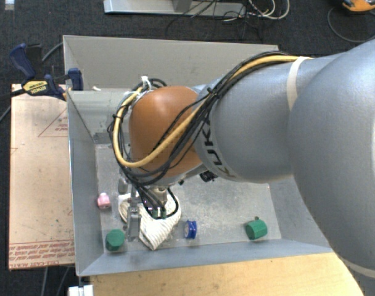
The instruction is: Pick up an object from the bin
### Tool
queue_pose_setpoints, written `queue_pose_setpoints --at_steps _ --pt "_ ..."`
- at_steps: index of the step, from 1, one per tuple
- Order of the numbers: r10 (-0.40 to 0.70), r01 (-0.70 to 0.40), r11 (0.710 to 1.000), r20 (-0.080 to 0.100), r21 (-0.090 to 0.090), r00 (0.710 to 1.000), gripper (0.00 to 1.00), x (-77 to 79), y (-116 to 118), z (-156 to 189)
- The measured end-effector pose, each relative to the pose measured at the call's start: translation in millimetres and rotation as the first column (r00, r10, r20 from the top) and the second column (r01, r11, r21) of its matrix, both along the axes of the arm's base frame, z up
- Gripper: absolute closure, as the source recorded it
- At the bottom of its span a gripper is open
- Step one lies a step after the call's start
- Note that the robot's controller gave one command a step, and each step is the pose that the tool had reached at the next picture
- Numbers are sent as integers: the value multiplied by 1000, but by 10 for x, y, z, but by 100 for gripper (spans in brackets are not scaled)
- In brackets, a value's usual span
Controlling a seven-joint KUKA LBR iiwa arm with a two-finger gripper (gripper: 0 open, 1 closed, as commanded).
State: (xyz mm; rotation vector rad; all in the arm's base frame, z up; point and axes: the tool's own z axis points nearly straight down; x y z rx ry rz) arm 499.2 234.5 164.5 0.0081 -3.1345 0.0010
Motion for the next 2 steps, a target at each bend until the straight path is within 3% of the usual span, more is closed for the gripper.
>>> queue_pose_setpoints --at_steps 1,2 --pt "-6 6 1000 7 2 1000 0 21 -16 46" --pt "-47 47 999 -2 -1 999 0 65 -632 -969"
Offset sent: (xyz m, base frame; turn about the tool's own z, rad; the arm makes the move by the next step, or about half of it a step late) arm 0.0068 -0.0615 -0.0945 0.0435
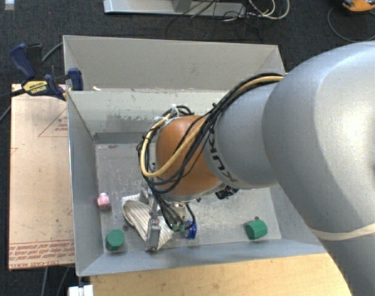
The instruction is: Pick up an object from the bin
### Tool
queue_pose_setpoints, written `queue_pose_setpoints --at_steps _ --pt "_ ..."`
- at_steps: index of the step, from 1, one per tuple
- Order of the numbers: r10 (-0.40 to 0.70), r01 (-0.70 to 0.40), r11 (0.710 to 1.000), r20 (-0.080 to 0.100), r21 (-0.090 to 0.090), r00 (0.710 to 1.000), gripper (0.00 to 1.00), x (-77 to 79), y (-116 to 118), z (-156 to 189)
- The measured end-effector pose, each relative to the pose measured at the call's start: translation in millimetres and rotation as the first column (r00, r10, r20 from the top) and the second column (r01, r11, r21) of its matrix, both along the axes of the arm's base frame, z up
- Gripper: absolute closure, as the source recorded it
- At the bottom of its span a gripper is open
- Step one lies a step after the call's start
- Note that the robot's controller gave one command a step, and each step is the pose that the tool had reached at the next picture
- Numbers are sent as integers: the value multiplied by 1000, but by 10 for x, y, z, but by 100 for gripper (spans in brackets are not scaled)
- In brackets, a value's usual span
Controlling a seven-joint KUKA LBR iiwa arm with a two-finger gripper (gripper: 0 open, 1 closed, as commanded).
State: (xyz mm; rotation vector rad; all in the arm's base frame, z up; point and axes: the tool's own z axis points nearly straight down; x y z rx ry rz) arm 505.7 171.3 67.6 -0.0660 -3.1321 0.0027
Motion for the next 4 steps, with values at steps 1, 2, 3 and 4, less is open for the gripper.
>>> queue_pose_setpoints --at_steps 1,2,3,4 --pt "29 -29 1000 11 4 1000 0 162 -21 26" --pt "1 -1 1000 3 2 1000 0 9 9 6" --pt "-156 156 988 17 7 988 0 -145 31 31" --pt "-1 1 1000 11 6 1000 100 35 15 24"
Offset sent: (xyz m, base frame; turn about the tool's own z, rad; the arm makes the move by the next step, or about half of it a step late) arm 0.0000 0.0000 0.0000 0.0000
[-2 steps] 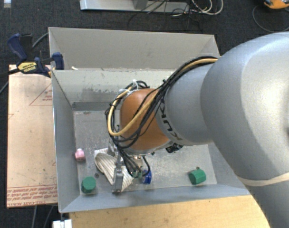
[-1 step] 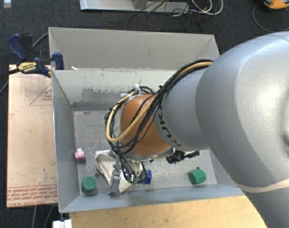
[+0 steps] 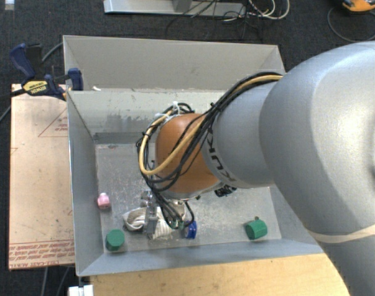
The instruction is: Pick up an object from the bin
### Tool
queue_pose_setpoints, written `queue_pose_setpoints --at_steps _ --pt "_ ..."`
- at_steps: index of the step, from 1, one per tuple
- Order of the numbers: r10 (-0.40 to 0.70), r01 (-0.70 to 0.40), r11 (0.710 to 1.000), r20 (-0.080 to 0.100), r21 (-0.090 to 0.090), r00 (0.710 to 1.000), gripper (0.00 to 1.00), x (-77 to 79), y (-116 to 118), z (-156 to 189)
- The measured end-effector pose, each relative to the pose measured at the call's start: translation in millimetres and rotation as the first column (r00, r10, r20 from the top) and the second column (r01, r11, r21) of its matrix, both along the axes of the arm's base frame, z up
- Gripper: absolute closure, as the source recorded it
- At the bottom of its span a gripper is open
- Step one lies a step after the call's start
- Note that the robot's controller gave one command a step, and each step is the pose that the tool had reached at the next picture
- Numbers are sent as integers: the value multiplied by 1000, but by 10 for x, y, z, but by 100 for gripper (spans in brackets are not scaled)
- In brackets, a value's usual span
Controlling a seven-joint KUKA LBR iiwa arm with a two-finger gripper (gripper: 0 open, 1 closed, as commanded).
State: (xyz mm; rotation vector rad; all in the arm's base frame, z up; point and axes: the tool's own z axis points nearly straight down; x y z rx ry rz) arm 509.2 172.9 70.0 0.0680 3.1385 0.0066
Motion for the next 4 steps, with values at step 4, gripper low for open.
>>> queue_pose_setpoints --at_steps 4 --pt "-1 1 1000 -12 -3 1000 100 -36 -10 242"
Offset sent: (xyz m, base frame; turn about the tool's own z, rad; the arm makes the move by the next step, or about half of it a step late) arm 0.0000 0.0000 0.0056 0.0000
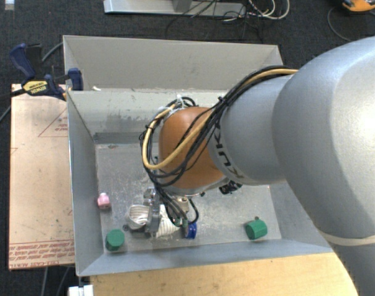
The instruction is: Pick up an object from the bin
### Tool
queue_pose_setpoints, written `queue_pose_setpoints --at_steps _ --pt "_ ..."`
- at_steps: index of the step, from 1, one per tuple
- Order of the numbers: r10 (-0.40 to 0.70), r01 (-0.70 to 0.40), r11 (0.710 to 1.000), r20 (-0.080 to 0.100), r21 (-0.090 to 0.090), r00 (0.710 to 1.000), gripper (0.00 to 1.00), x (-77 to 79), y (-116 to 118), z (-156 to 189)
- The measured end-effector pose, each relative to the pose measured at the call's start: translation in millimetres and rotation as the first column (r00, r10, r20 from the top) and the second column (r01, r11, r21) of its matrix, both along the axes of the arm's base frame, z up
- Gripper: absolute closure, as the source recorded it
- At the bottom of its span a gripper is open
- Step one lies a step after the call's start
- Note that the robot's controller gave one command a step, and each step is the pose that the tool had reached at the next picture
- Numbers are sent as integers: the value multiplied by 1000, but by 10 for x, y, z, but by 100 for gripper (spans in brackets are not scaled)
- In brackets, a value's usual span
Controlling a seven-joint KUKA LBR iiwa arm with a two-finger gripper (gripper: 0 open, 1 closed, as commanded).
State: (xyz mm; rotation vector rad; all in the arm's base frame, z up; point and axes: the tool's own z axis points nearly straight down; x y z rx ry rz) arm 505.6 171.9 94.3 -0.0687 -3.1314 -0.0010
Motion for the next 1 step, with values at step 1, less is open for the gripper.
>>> queue_pose_setpoints --at_steps 1 --pt "0 0 1000 9 3 1000 100 26 8 175"
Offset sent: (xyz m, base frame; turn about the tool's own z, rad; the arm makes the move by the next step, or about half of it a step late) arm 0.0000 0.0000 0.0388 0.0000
